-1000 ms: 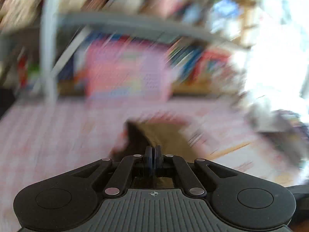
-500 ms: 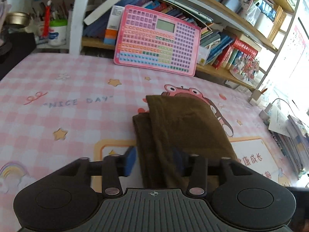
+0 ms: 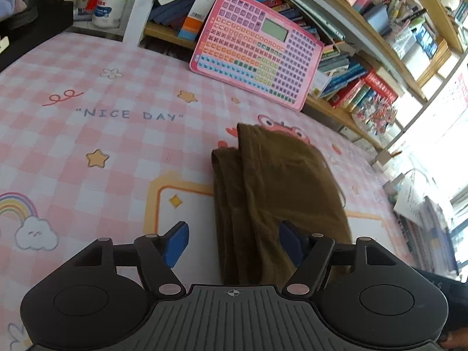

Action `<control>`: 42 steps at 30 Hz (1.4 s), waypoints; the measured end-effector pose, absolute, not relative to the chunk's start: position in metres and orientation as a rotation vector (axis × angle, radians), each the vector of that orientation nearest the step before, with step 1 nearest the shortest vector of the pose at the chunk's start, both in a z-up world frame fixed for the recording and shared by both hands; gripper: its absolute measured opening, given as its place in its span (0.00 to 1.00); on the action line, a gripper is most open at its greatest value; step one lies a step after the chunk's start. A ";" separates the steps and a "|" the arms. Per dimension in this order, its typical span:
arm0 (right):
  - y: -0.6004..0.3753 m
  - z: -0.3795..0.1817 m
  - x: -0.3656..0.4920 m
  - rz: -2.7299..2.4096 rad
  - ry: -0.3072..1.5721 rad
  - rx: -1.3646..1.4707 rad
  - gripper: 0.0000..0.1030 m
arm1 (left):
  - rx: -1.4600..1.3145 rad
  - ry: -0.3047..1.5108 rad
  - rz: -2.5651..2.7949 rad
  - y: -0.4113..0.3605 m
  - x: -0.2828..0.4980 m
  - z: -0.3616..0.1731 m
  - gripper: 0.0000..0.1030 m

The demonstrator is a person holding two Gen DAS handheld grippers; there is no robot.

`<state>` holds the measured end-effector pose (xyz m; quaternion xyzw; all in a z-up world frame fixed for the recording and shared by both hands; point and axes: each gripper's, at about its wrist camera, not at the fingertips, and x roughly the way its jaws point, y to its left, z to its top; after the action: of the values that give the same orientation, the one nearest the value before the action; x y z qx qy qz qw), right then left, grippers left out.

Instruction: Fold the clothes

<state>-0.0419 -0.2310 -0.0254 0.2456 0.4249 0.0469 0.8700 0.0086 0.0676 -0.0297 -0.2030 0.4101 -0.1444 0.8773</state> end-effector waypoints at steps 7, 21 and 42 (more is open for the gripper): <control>-0.240 -0.040 -0.019 0.123 0.950 0.651 0.63 | -0.516 0.912 -0.302 0.065 0.026 -0.044 0.69; -0.245 -0.055 0.013 0.279 1.029 0.717 0.39 | -0.573 0.988 -0.251 0.041 0.034 -0.057 0.54; -0.254 -0.035 -0.019 0.346 1.054 0.449 0.41 | -0.436 1.035 -0.308 0.005 -0.002 -0.041 0.52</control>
<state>-0.0194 -0.2544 -0.0355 0.2114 0.4963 0.1629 0.8261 -0.0017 0.0049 -0.0412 -0.2059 0.4885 -0.1457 0.8353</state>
